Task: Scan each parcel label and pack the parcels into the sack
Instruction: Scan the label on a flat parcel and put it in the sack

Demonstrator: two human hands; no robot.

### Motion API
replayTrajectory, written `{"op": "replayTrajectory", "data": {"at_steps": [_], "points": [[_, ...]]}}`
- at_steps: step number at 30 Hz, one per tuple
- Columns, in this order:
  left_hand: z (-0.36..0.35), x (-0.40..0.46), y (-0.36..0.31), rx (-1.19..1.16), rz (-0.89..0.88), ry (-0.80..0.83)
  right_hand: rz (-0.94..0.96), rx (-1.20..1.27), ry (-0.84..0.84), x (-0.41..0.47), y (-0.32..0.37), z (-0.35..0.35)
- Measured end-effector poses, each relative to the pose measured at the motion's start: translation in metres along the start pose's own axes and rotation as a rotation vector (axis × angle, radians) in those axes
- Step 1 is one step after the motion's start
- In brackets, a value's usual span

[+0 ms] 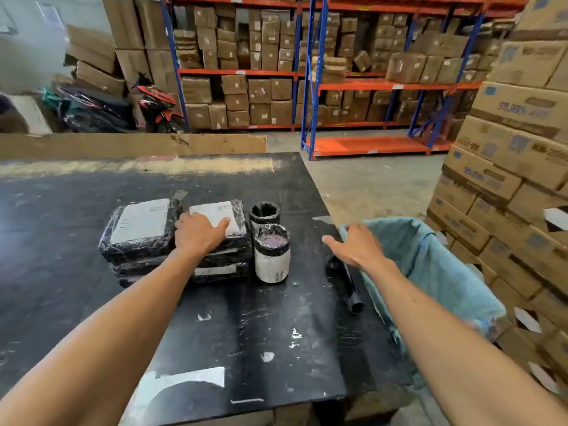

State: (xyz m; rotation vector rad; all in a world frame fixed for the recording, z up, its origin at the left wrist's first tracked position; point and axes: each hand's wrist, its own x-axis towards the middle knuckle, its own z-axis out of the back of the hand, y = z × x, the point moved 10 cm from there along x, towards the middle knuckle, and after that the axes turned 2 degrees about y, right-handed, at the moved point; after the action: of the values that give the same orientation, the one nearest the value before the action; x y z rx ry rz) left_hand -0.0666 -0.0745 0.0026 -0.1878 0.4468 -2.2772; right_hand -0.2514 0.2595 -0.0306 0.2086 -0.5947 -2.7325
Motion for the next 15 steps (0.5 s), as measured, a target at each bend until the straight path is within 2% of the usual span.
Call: {"op": "replayTrajectory", "data": {"at_steps": [6,10,15], "points": [[-0.011,0.007,0.006,-0.034,0.103,-0.019,-0.174,0.041,0.029,-0.013,-0.051,-0.055],[-0.008,0.016,0.018,-0.076,0.13,-0.026,-0.209,0.166,0.064,-0.008,-0.059,-0.087],[-0.002,0.011,0.022,-0.052,0.203,-0.04,-0.239,0.328,0.013,0.009,-0.064,-0.101]]}}
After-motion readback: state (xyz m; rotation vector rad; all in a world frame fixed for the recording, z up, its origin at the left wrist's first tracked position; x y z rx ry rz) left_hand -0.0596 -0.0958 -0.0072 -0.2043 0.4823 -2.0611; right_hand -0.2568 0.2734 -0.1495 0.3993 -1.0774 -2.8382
